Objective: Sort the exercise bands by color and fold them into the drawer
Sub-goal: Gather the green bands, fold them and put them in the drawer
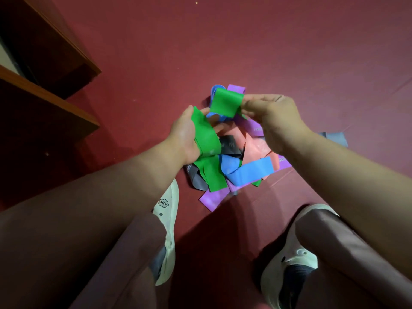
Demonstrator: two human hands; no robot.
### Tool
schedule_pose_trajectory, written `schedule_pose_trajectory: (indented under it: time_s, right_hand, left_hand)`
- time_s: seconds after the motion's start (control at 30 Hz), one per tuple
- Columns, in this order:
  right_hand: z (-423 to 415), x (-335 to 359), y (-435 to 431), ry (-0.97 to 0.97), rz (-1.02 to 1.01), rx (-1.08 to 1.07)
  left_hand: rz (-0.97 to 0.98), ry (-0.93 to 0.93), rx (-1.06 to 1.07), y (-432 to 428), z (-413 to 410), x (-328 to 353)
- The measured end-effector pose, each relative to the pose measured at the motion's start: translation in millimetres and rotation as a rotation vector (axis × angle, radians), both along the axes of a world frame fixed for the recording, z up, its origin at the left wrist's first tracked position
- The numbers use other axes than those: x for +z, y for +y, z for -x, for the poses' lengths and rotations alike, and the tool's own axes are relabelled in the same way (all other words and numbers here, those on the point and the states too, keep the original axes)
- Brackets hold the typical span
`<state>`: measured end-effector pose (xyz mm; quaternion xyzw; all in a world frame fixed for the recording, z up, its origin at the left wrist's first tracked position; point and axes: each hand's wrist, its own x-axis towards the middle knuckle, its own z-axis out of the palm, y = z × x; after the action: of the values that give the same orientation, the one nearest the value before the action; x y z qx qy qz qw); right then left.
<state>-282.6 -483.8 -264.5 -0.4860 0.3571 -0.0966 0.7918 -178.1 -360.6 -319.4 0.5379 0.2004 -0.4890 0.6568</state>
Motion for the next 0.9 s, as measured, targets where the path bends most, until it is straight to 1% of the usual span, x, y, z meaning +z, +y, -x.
schedule_pose_trajectory:
  time_s: [0.03, 0.07, 0.2, 0.3, 0.37, 0.43, 0.5, 0.57, 0.63, 0.67, 0.73, 0.8, 0.9]
  right_hand:
    - [0, 0, 3, -0.017, -0.041, 0.043]
    - [-1, -1, 5, -0.004, -0.035, 0.085]
    - [-2, -7, 5, 0.073, 0.085, 0.155]
    - [-5, -5, 5, 0.034, 0.125, 0.194]
    - [-5, -3, 7, 0.031, 0.139, 0.286]
    - [-5, 4, 11, 0.057, 0.295, 0.445]
    - [-7, 12, 15, 0.047, 0.443, 0.575]
    - [-10, 19, 20, 0.018, 0.454, 0.619]
    - [-11, 22, 23, -0.012, 0.425, 0.6]
    - [-12, 22, 23, -0.028, 0.416, 0.56]
    - [-13, 22, 22, -0.057, 0.365, 0.405]
    - [-13, 20, 18, -0.06, 0.272, 0.276]
    - [-13, 14, 14, -0.02, 0.181, 0.254]
  left_hand:
    - [-0.009, -0.021, 0.015, 1, -2, -3]
    - [-0.027, -0.039, 0.024, 3, -5, -6]
    - [-0.049, -0.073, 0.001, 8, -10, -8]
    - [-0.056, -0.066, 0.006, 8, -11, -10]
    - [-0.018, -0.064, -0.011, 7, -12, -13]
    - [-0.013, -0.069, -0.02, 6, -11, -10]
    - [-0.023, -0.034, -0.044, 7, -11, -6]
    - [0.015, -0.038, -0.109, 10, -13, -7]
    - [0.031, -0.071, -0.126, 10, -13, -6]
    - [0.017, -0.095, -0.096, 9, -14, -6]
    - [0.033, -0.11, -0.031, 7, -14, -3]
    - [0.03, -0.071, 0.017, 8, -13, -2]
    - [0.019, -0.048, 0.012, 10, -13, 0]
